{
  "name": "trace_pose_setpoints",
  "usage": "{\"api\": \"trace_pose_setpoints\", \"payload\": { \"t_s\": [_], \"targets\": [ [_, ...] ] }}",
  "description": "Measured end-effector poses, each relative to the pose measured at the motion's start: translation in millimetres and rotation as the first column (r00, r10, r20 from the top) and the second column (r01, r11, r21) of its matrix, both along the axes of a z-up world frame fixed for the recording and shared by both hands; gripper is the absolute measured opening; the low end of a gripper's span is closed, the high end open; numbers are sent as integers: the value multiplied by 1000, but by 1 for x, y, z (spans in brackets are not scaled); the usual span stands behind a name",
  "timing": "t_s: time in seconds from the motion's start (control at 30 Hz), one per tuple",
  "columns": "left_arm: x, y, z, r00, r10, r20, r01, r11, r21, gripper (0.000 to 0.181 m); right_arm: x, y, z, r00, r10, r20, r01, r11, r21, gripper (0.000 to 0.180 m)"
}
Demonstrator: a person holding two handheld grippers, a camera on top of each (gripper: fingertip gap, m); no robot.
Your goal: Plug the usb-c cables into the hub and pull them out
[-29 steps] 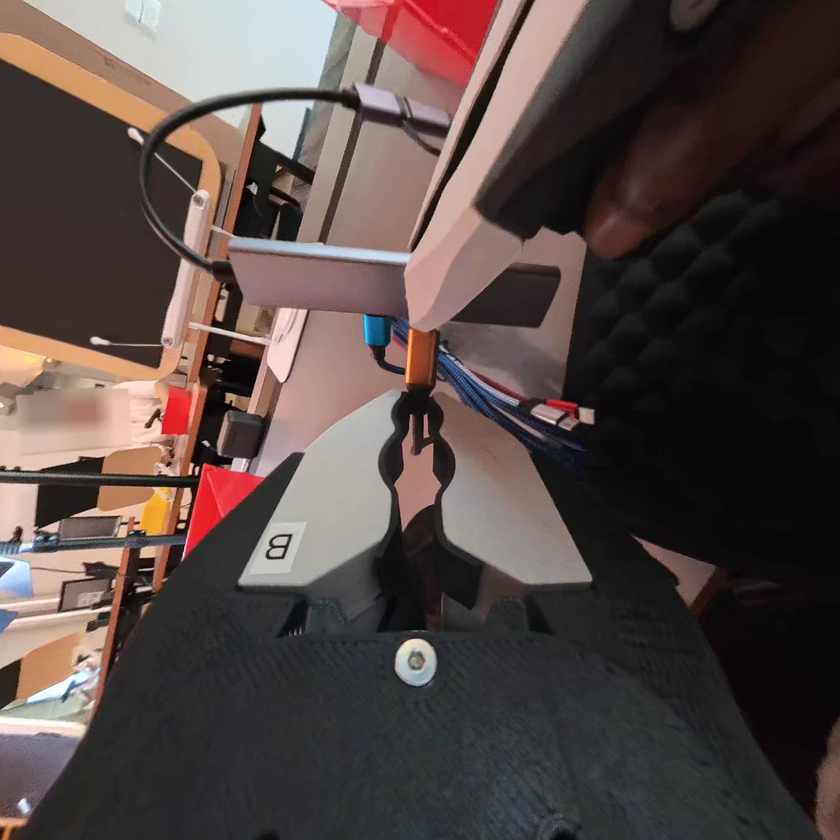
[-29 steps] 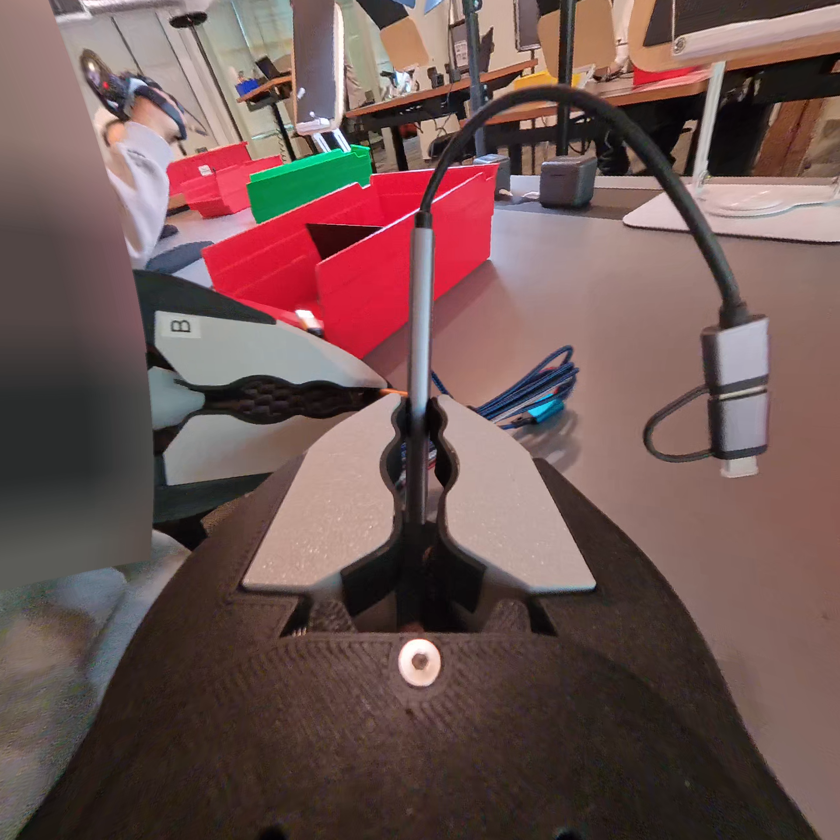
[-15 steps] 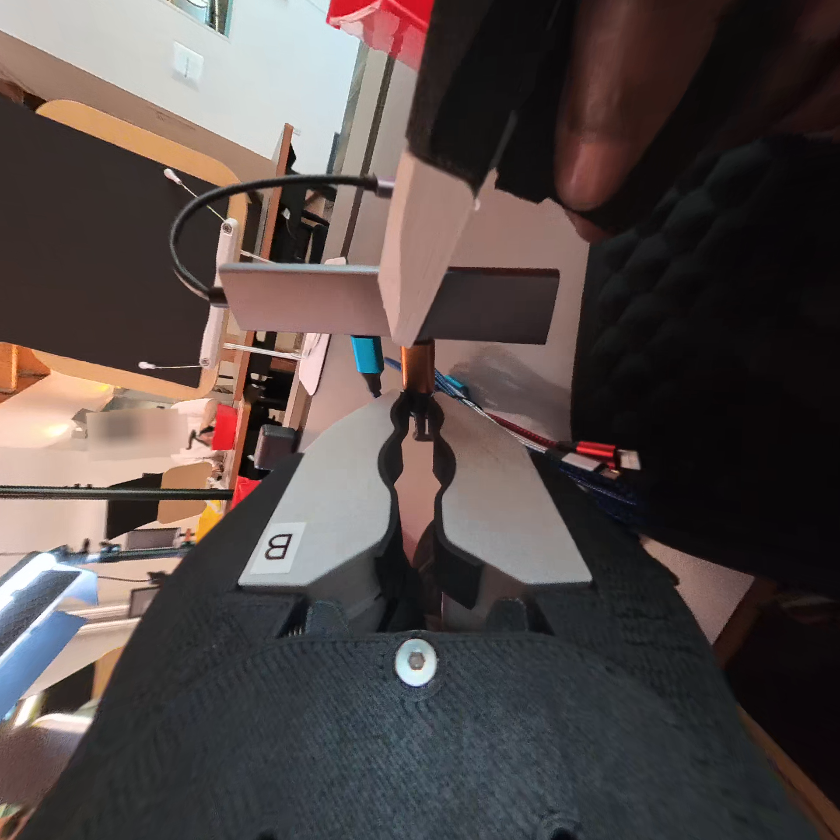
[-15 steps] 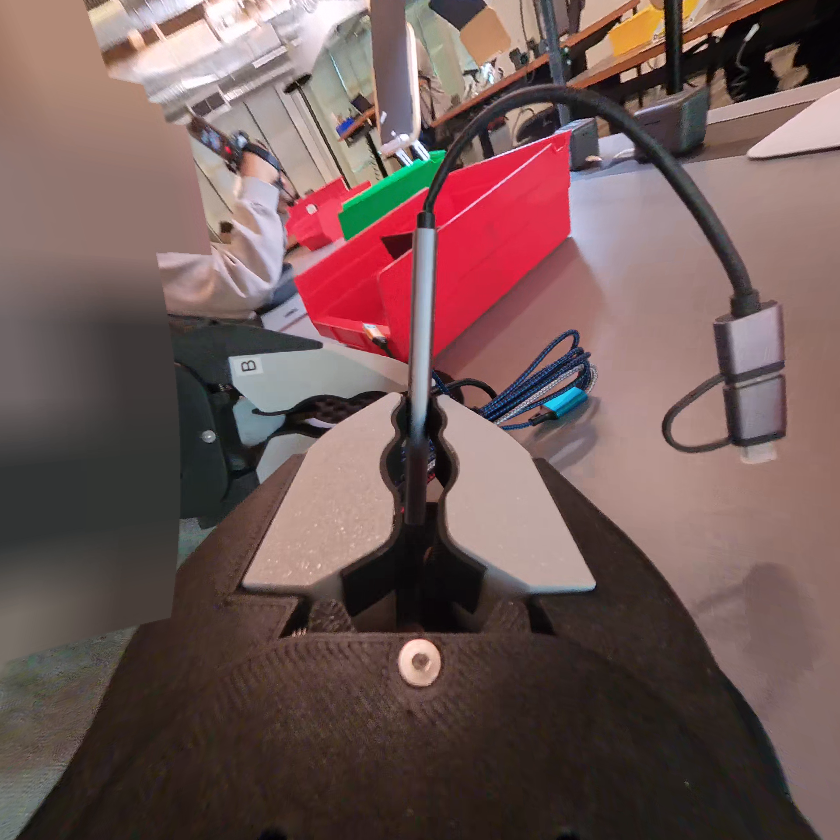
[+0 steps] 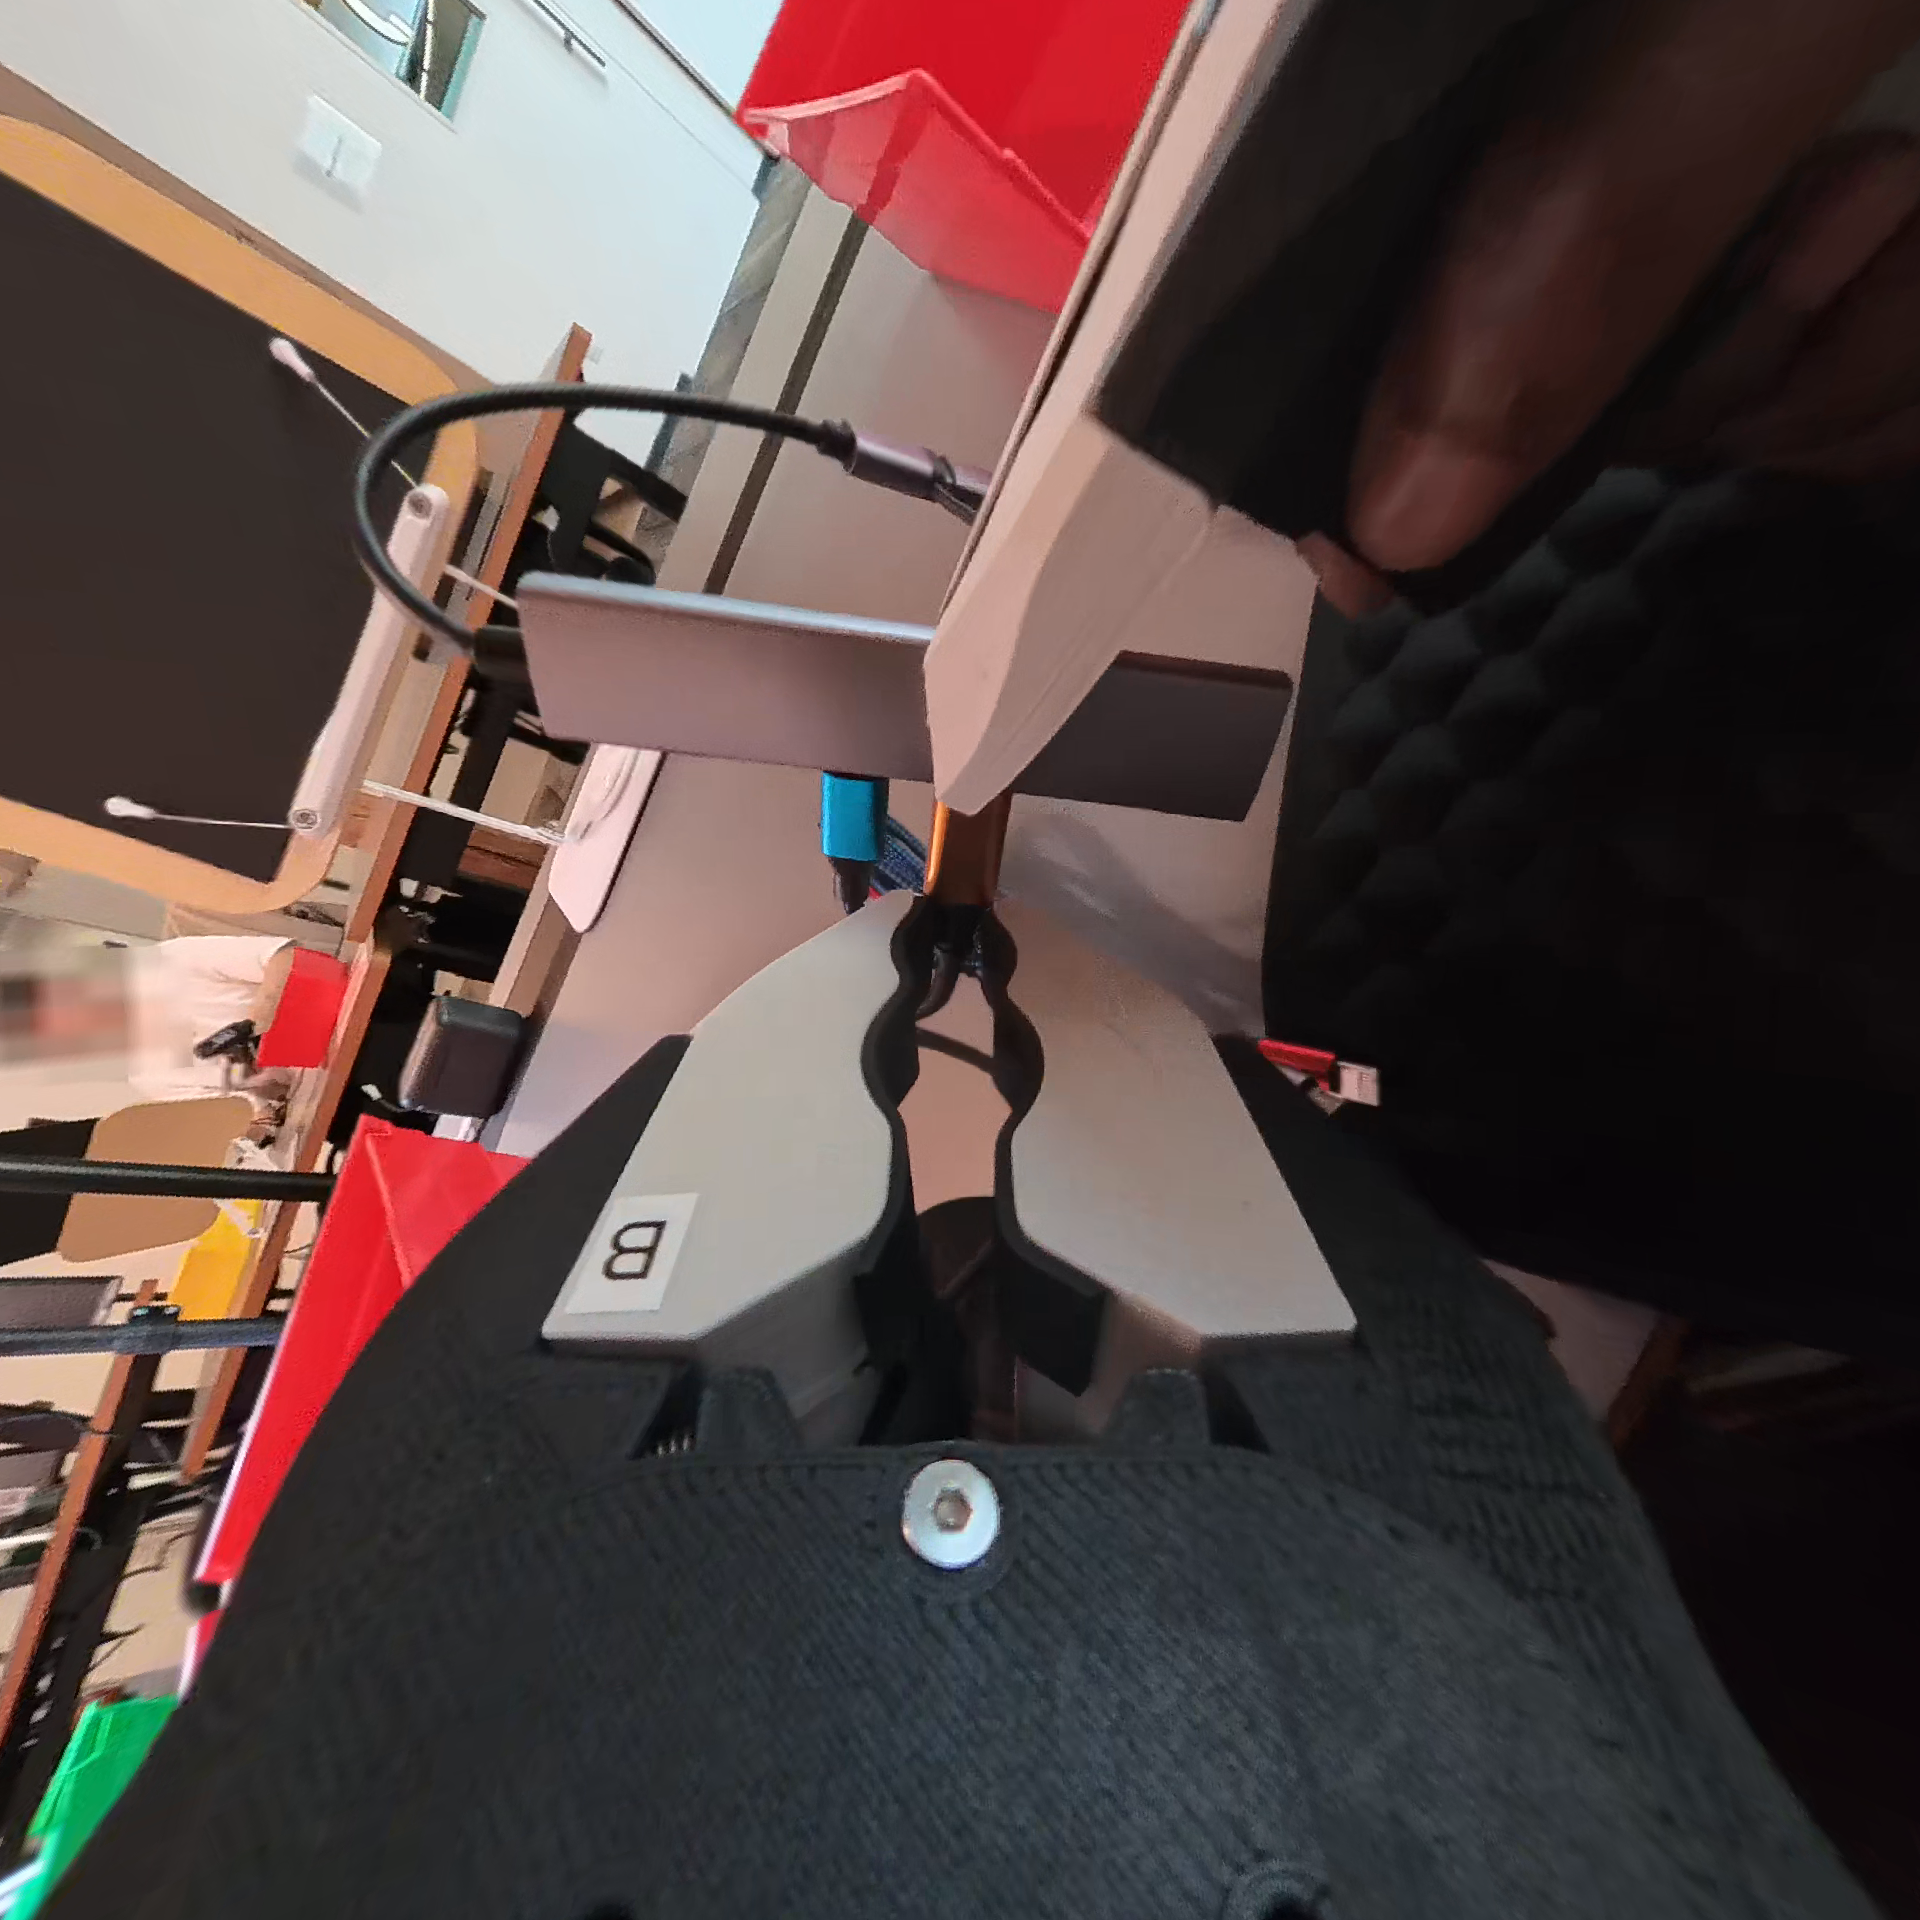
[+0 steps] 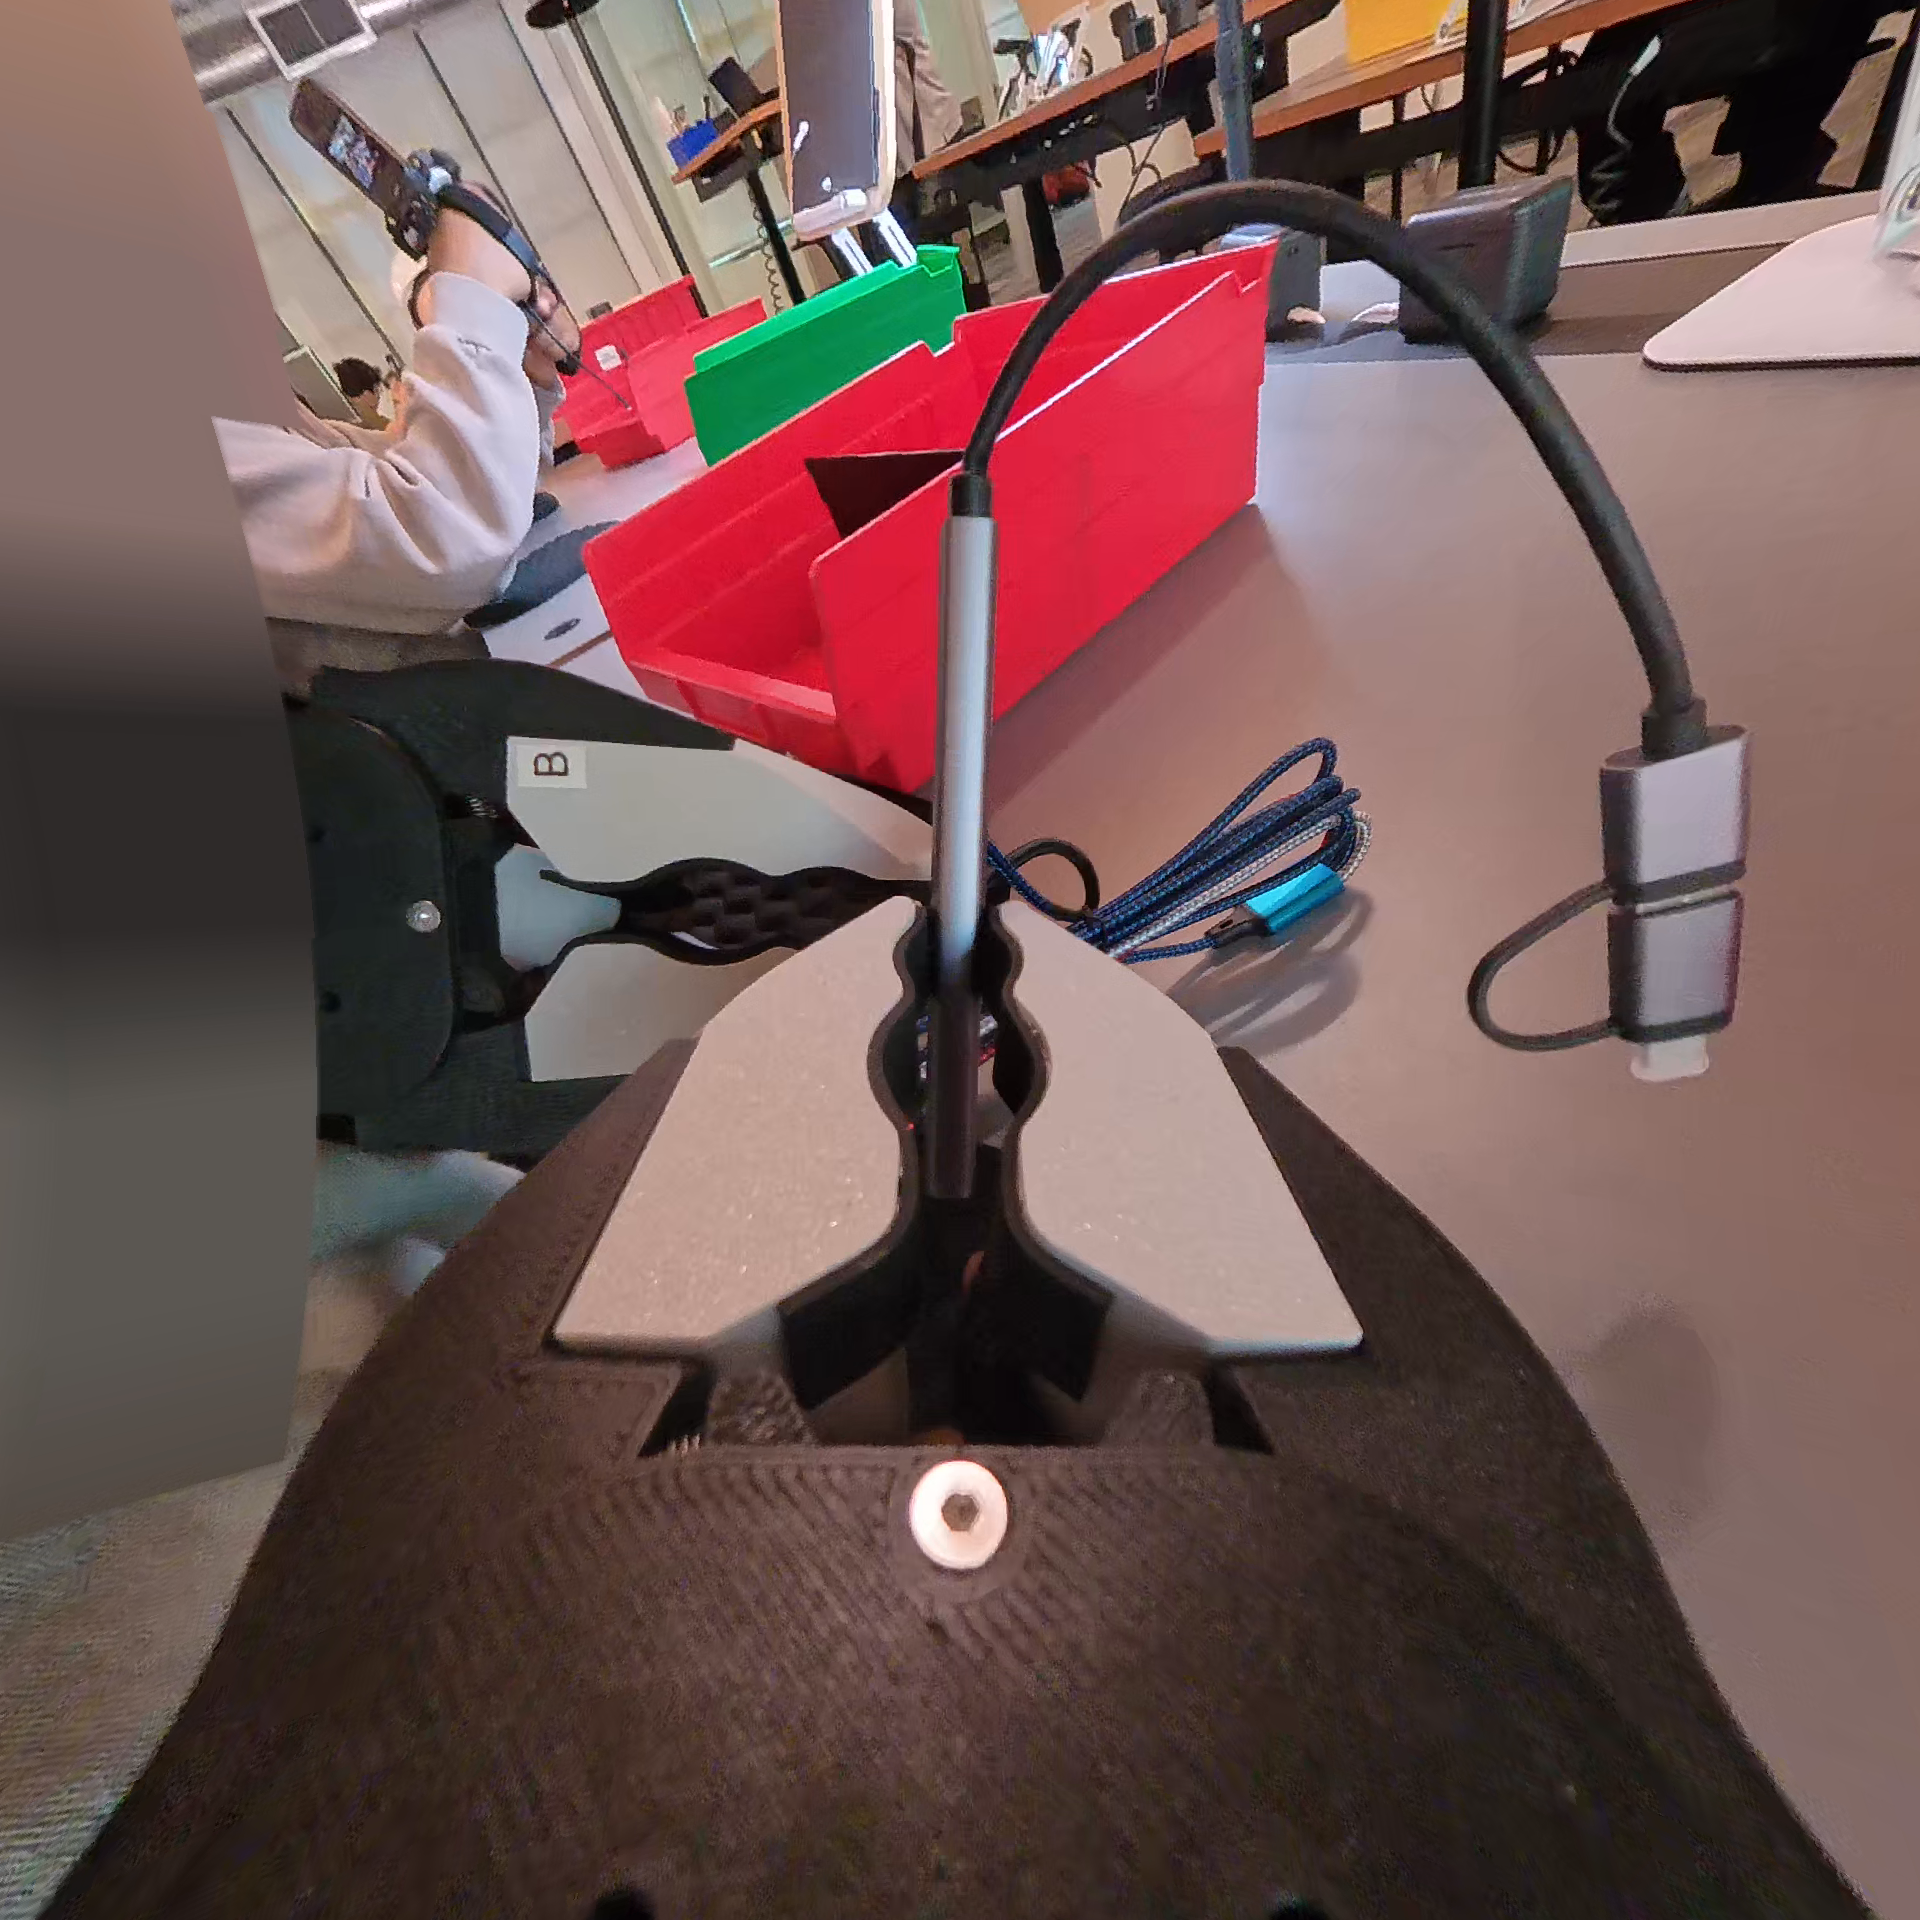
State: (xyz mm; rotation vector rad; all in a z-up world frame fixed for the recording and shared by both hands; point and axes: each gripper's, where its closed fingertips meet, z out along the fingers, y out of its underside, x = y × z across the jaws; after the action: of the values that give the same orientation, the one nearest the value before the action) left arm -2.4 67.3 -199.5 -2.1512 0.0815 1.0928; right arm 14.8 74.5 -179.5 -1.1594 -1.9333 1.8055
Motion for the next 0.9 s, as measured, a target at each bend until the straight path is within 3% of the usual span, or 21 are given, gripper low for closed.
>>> {"api": "trace_pose_setpoints", "payload": {
  "t_s": [0.03, 0.17, 0.23, 0.3, 0.4, 0.5, 0.6, 0.67, 0.77, 0.9],
  "targets": [
    [-1, 0, 1, 1000, -1, 15, 1, 1000, 18, 9, -1, 0, 2, 1000, -4, -17, 4, 1000, 3, 8],
    [-6, -5, 24, 998, -1, 60, -13, 972, 235, 15, -4, 1, 23, 995, -19, -99, 12, 998, -69, 9],
    [-10, -15, 34, 997, -11, 70, -14, 942, 337, 33, -6, 7, 35, 990, -39, -139, 25, 995, -101, 8],
    [-15, -28, 51, 997, -26, 67, -12, 860, 510, 37, -7, 12, 45, 983, -56, -174, 35, 992, -119, 8],
    [-17, -51, 78, 979, -169, 116, 3, 576, 818, 45, -9, 19, 62, 969, -89, -228, 55, 987, -153, 8],
    [-19, -78, 92, 952, -293, 87, -9, 258, 966, 46, -7, 28, 83, 951, -126, -284, 68, 976, -205, 8],
    [-11, -101, 105, 956, -289, -58, 87, 91, 992, 46, -5, 40, 106, 925, -169, -341, 87, 966, -242, 8],
    [-4, -103, 107, 956, -265, -123, 150, 85, 985, 45, -4, 49, 122, 901, -201, -385, 109, 963, -247, 8],
    [4, -93, 105, 946, -283, -161, 209, 146, 967, 45, -1, 66, 151, 848, -259, -463, 148, 954, -261, 8],
    [8, -90, 104, 942, -280, -182, 235, 169, 957, 44, 9, 97, 203, 724, -366, -585, 229, 927, -297, 8]
  ]
}}
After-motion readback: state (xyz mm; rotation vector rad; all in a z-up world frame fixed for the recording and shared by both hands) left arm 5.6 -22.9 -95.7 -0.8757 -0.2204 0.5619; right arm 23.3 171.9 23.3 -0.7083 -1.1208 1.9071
